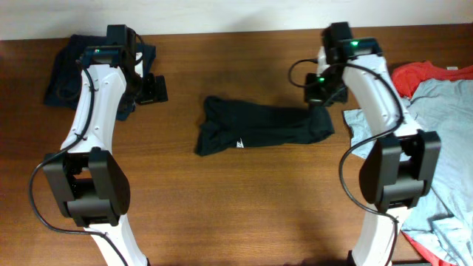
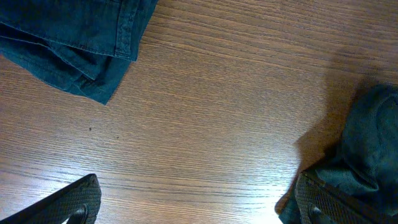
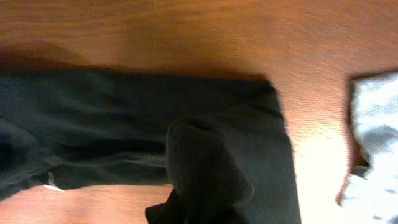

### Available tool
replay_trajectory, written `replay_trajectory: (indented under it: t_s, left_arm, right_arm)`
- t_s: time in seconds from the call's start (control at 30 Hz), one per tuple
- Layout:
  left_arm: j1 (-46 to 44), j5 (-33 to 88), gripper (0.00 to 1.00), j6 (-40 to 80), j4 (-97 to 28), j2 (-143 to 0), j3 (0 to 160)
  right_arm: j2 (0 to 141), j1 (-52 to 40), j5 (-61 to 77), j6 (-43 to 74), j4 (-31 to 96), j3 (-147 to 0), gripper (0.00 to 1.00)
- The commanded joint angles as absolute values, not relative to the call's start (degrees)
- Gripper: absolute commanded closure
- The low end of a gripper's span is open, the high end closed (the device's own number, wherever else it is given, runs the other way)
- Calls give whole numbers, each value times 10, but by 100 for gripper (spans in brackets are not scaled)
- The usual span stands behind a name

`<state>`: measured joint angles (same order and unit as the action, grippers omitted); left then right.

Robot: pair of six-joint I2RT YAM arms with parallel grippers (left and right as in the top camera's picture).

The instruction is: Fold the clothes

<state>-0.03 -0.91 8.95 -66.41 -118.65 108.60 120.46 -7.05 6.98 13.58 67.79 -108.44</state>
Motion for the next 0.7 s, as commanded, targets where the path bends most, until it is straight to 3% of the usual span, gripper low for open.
replay_trajectory:
  t_s: [0.0, 0.67]
  left_arm:
    - [-1, -15, 1, 80, -665, -1172, 1093]
    - [-1, -15, 1, 80, -665, -1172, 1093]
  right_arm:
    - [1194, -100, 71, 163, 661, -1094, 95]
    - [1234, -188, 68, 170, 602, -1093, 90]
